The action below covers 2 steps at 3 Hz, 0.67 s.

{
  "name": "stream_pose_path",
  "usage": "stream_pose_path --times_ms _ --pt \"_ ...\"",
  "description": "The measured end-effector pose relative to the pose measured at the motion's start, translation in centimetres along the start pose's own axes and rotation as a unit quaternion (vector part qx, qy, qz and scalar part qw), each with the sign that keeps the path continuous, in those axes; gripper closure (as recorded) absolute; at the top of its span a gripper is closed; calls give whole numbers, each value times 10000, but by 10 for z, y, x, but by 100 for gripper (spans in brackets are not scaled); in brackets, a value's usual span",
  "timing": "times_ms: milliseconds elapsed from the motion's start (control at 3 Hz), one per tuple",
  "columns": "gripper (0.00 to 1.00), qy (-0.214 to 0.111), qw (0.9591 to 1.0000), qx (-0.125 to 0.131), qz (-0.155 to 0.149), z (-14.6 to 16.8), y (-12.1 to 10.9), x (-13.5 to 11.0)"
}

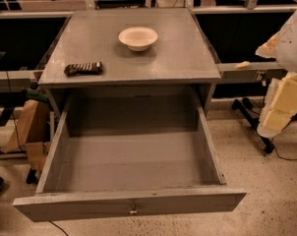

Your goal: Close top drawer

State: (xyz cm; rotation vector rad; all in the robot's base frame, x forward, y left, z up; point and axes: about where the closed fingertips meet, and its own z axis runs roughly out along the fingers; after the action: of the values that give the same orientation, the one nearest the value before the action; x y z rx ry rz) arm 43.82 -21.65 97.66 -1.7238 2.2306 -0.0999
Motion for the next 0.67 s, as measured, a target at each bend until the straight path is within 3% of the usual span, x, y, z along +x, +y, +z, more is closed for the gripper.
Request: stream_pose_path --times_ms 667 --pt "0 42 9999 -60 99 9 -2 1"
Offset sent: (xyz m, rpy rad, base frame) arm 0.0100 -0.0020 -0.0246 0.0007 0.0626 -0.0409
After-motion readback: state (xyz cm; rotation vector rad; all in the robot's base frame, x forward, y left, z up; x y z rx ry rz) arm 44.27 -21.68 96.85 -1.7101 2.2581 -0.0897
